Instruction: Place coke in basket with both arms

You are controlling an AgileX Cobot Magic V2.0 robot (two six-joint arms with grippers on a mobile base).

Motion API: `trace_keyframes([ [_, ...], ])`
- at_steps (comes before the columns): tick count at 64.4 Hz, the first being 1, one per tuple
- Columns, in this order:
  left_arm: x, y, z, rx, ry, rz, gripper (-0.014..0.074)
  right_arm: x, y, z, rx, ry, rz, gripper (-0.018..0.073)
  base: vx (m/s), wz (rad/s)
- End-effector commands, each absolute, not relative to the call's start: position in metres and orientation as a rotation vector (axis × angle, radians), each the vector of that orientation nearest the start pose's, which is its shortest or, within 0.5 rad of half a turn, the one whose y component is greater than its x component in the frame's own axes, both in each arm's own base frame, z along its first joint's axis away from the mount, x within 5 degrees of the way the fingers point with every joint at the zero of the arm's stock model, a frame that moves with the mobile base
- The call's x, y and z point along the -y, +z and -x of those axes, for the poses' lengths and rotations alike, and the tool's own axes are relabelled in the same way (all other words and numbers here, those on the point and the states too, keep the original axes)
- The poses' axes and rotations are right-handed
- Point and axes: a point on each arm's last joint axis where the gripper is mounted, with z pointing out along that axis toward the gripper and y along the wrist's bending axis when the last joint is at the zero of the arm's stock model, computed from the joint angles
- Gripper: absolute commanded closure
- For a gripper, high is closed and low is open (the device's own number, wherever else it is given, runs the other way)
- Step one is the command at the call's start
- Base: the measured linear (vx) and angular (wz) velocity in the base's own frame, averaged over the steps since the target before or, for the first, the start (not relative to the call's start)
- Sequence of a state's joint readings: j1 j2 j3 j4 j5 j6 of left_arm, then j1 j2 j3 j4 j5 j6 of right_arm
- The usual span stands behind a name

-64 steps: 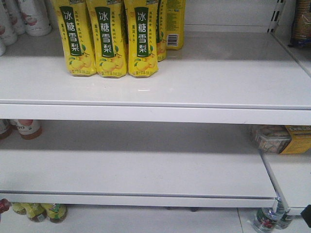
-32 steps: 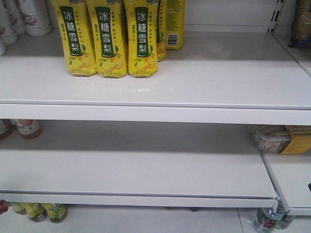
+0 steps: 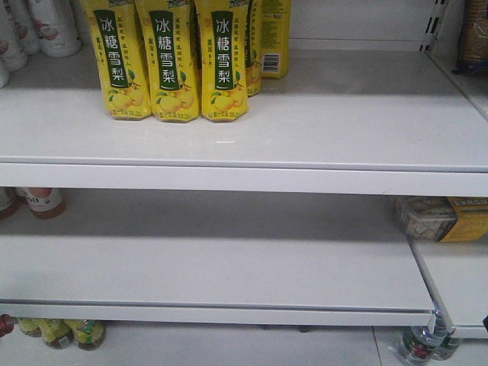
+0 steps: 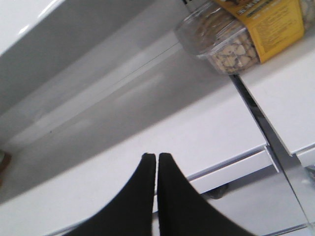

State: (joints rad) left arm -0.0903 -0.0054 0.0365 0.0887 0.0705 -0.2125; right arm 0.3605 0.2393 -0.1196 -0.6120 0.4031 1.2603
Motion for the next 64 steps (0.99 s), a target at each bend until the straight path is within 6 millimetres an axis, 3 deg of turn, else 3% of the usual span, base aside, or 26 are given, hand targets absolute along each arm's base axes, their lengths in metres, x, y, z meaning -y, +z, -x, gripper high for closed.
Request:
trace_keyframes([
  [1, 0.006, 0.209, -0.055, -1.418, -0.115, -0.046, 0.0603, -0.009, 0.222, -0.067, -1.853, 0.453, -0.275, 0.0564, 0.0, 0.0],
  [8, 0.006, 0.209, -0.055, -1.418, -0.115, -0.046, 0.0603, -0.006, 0.22, -0.062, -1.807, 0.409, -0.236, 0.0564, 0.0, 0.0],
  [19, 0.006, 0.209, -0.055, -1.418, -0.115, -0.046, 0.0603, -0.006, 0.179, -0.06, -1.76, 0.442, -0.337, 0.0564, 0.0, 0.0],
  [22, 0.006, 0.209, -0.055, -1.418, -0.115, -0.046, 0.0603, -0.004, 0.177, -0.057, -1.758, 0.446, -0.386, 0.0564, 0.0, 0.0],
  [30, 0.006, 0.209, -0.055, -1.418, -0.115, -0.046, 0.0603, -0.001, 0.181, -0.055, -1.704, 0.367, -0.337, 0.0564, 0.0, 0.0],
  [49, 0.006, 0.21, -0.054, -1.417, -0.114, -0.046, 0.0603, -0.002, 0.192, -0.056, -1.596, 0.035, 0.067, 0.0564, 0.0, 0.0],
  [64, 0.006, 0.21, -0.054, -1.418, -0.114, -0.046, 0.0603, -0.004, 0.193, -0.056, -1.586, 0.117, 0.009, 0.0561, 0.0, 0.0],
])
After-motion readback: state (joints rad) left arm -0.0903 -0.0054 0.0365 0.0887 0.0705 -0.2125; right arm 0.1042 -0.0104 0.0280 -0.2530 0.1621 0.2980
